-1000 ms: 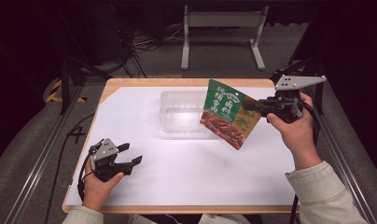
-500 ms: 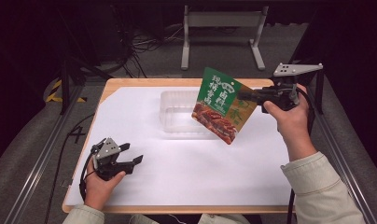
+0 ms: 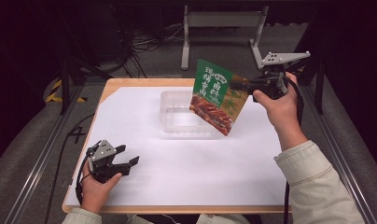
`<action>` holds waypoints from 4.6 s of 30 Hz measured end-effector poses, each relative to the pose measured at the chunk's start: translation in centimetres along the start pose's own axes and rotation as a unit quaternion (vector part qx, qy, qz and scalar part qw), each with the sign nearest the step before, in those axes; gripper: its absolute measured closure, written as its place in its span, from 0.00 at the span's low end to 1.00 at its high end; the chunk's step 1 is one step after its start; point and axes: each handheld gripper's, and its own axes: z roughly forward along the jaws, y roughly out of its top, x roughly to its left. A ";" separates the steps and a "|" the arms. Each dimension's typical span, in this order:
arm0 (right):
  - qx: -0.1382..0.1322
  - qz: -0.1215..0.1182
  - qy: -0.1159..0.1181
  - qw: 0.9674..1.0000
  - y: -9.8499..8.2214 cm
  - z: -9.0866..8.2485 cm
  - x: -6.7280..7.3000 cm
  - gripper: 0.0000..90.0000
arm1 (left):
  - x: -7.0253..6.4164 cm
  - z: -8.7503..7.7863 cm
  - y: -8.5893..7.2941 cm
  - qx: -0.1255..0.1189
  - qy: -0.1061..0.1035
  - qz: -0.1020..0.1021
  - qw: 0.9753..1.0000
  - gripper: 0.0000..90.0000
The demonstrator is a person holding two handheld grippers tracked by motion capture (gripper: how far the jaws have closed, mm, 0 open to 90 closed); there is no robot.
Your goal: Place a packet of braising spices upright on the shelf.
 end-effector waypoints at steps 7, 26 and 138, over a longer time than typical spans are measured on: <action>-0.002 -0.003 0.000 1.000 1.1 1.7 -0.4 1.00 | 0.1 -0.8 -0.8 -0.002 0.007 -0.009 1.000 0.33; -0.010 0.001 -0.023 1.000 3.0 6.1 -1.3 1.00 | 0.3 -1.4 -1.1 -0.008 0.013 -0.014 1.000 0.33; 0.025 0.067 -0.086 0.994 -1.8 13.8 -1.6 0.97 | 0.3 -0.1 -0.3 -0.004 -0.006 0.004 1.000 0.33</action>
